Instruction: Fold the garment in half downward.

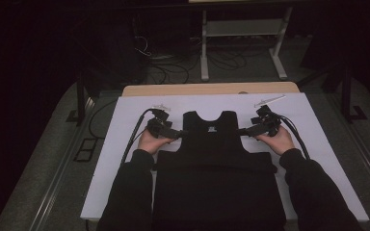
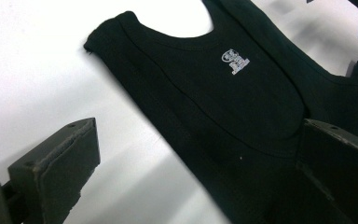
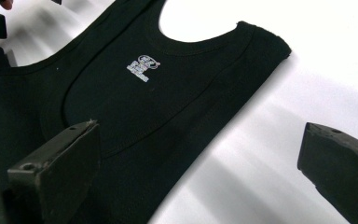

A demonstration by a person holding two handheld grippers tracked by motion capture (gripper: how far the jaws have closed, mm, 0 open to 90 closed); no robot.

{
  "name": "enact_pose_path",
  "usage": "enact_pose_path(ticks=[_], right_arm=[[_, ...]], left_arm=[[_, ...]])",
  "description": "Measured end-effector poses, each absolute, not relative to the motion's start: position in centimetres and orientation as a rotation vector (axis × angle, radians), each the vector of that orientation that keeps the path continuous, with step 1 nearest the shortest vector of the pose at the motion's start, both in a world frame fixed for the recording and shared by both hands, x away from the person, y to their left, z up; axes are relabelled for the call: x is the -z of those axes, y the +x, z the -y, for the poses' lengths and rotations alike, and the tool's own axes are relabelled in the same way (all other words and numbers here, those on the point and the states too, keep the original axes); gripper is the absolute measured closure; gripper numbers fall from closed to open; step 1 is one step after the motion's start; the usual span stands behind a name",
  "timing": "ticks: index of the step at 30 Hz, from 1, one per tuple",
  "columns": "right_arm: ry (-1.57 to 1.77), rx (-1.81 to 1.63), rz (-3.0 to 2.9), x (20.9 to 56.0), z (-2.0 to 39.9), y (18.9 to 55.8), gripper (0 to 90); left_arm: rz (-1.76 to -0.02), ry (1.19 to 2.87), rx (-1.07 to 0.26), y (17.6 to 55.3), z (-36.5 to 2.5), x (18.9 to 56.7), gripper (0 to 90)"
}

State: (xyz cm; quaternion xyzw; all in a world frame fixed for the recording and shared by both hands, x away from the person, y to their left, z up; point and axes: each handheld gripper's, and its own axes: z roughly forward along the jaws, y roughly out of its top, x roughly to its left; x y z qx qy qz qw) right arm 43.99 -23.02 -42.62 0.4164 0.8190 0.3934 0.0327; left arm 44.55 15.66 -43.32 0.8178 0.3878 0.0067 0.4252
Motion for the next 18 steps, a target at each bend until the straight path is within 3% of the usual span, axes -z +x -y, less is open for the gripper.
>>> enact_pose_path(ticks=[11, 18], right_arm=[[1.267, -1.182, -2.527, 43.5, 22.3, 44.3, 8.8], [1.262, -1.179, -2.532, 43.7, 22.1, 44.4, 14.2]], left_arm=[[-0.966, 2.057, -0.016, 44.8, -15.0, 43.9, 0.0], [-0.956, 2.065, -0.009, 44.9, -14.7, 44.3, 5.2]])
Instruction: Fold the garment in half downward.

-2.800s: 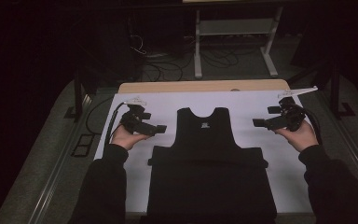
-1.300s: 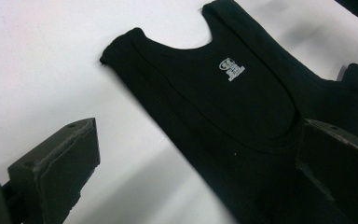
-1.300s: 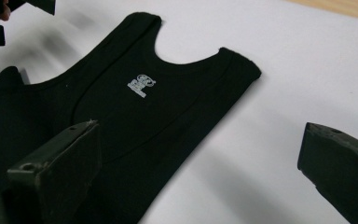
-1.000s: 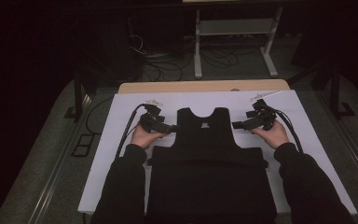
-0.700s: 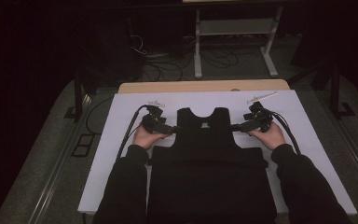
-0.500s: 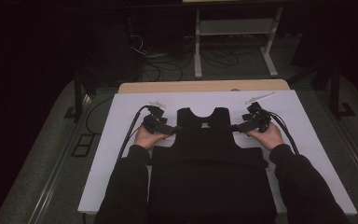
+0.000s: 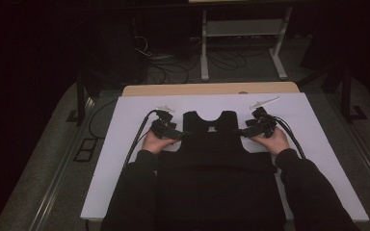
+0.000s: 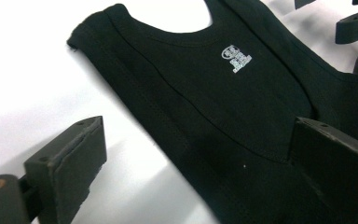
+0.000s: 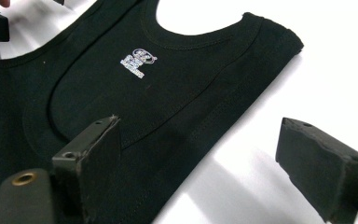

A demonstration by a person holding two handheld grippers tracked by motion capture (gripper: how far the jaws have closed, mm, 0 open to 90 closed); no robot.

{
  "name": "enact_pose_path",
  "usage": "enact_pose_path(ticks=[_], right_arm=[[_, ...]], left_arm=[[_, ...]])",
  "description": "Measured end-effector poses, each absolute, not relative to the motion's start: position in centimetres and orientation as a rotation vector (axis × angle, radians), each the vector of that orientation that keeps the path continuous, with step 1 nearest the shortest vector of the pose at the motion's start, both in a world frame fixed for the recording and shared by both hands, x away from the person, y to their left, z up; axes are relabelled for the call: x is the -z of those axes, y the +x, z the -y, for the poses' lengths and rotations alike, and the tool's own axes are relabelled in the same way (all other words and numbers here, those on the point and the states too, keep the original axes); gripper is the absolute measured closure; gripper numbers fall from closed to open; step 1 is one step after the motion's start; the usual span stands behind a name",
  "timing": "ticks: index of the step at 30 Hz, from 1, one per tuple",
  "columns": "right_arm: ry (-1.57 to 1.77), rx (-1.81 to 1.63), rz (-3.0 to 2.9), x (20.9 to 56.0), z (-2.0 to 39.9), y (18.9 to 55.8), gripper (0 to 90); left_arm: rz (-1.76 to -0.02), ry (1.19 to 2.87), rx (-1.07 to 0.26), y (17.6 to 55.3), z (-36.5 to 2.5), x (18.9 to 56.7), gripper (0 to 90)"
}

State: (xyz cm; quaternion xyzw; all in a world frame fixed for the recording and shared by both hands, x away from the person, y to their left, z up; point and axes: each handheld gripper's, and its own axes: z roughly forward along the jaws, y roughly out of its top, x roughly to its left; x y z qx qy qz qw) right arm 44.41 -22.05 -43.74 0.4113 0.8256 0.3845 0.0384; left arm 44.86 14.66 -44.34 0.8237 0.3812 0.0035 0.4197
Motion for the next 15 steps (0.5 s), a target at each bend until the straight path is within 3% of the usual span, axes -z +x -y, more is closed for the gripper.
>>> enact_pose_path(ticks=[6, 15], right_arm=[[1.255, -1.170, -2.534, 43.78, 21.64, 44.55, 22.0], [1.272, -1.141, -2.531, 44.38, 21.15, 44.74, 30.3]], left_arm=[[-0.981, 2.064, -0.015, 44.99, -14.58, 44.58, 12.0], [-0.992, 2.055, -0.012, 45.11, -14.54, 44.85, 12.7]])
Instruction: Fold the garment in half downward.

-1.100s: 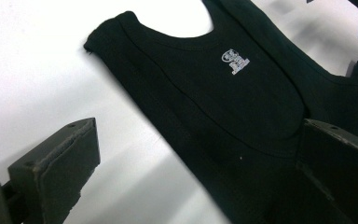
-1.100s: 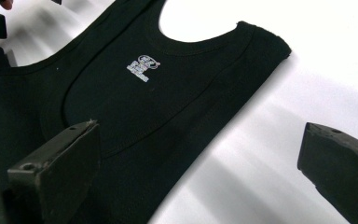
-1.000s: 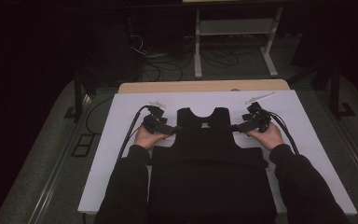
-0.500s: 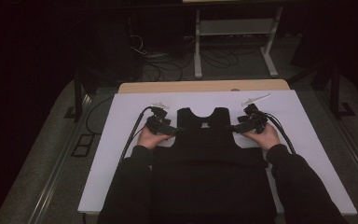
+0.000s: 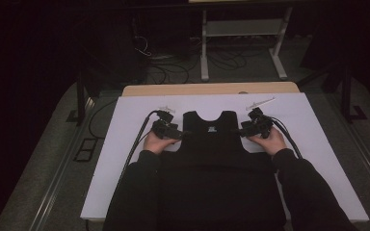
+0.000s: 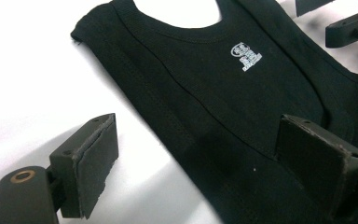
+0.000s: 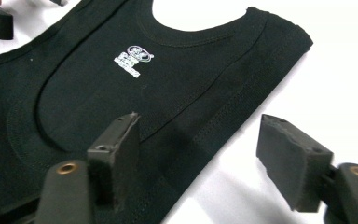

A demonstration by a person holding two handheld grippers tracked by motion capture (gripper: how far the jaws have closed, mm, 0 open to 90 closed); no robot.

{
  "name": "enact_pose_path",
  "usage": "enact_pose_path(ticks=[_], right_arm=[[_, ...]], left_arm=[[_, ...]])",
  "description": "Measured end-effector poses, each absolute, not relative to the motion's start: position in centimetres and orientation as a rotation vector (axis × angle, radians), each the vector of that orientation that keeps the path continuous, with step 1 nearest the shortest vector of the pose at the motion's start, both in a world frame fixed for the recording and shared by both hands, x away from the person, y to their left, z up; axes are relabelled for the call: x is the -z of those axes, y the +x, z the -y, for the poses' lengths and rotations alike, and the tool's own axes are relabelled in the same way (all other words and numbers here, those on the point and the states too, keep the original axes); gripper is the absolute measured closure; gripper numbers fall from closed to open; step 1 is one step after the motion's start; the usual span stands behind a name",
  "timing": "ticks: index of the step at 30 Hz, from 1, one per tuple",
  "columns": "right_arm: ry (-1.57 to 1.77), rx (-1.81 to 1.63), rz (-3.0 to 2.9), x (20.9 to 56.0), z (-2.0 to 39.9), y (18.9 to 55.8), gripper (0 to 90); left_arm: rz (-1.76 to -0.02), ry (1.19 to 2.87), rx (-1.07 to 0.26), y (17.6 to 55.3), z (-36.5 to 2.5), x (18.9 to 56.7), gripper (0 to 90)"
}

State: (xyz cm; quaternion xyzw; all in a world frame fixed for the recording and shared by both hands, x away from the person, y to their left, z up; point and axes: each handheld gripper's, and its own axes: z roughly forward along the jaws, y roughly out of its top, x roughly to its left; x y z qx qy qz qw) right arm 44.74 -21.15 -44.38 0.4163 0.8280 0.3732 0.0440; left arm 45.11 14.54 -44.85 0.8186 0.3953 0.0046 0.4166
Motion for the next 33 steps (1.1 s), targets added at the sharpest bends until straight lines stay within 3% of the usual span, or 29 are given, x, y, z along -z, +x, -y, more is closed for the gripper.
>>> enact_pose_path(ticks=[14, 21, 25, 33], right_arm=[[1.290, -1.143, -2.532, 44.9, 20.8, 44.9, 35.1], [1.274, -1.180, -2.538, 45.0, 20.4, 44.9, 44.2], [1.259, -1.188, -2.546, 45.0, 20.2, 44.8, 47.7], [1.250, -1.201, -2.564, 45.1, 19.6, 44.7, 51.6]], left_arm=[[-0.995, 2.038, -0.009, 45.2, -14.4, 45.2, 13.5], [-0.969, 2.031, -0.008, 45.1, -14.0, 45.3, 17.6], [-0.950, 2.029, -0.010, 45.1, -13.7, 45.4, 23.8], [-0.931, 2.044, -0.014, 45.0, -13.4, 45.5, 46.8]])
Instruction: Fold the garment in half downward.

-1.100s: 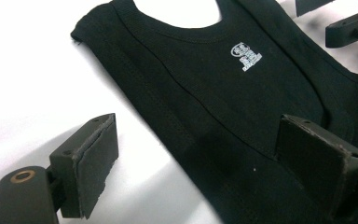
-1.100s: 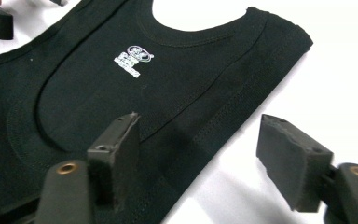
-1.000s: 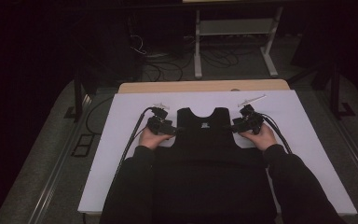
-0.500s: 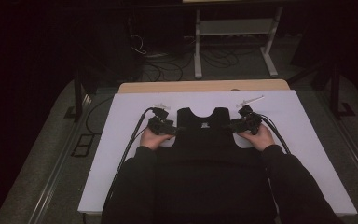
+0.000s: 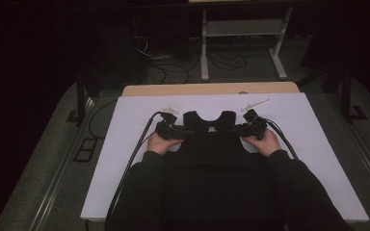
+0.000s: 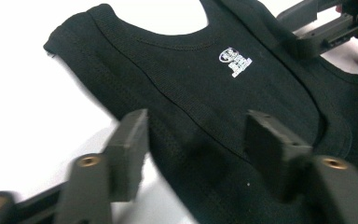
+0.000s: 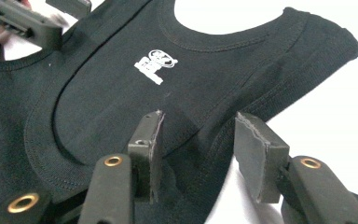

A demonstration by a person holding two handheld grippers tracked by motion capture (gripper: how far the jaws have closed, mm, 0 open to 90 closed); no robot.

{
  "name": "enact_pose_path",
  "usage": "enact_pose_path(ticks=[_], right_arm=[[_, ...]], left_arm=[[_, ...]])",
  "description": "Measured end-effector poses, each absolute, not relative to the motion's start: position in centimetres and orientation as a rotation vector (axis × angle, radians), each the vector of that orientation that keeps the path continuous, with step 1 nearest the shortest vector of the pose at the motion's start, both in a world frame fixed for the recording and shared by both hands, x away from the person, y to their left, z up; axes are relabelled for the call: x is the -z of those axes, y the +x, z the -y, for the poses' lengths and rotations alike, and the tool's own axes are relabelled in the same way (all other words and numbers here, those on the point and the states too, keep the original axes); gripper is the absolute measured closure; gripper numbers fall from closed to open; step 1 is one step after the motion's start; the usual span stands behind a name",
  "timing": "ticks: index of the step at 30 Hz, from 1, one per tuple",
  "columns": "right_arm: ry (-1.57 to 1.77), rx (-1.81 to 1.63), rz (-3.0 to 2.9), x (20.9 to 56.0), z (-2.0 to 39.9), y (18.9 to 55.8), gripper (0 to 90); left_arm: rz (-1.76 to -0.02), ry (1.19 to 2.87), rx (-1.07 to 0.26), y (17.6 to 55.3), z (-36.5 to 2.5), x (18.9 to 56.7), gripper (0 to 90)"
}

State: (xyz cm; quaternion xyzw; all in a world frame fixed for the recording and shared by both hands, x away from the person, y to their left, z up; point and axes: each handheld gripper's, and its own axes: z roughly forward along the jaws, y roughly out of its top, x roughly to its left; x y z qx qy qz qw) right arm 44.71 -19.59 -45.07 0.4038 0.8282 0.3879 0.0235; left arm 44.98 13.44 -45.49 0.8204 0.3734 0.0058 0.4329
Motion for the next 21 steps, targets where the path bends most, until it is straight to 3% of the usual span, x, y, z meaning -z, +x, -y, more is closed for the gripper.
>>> enact_pose_path(ticks=[3, 13, 16, 21], right_arm=[[1.235, -1.192, -2.571, 45.1, 19.3, 44.5, 53.0], [1.274, -1.148, -2.582, 45.0, 18.6, 44.1, 79.0], [1.302, -1.167, -2.602, 45.0, 18.7, 44.1, 81.9], [1.338, -1.194, -2.624, 45.0, 18.9, 44.1, 82.8]], left_arm=[[-0.888, 2.070, -0.015, 44.8, -13.2, 45.5, 54.6], [-0.854, 2.143, -0.042, 44.5, -12.3, 45.3, 74.6], [-0.870, 2.143, -0.010, 44.6, -12.1, 45.3, 83.8], [-0.863, 2.188, -0.043, 44.4, -11.6, 44.8, 86.9]])
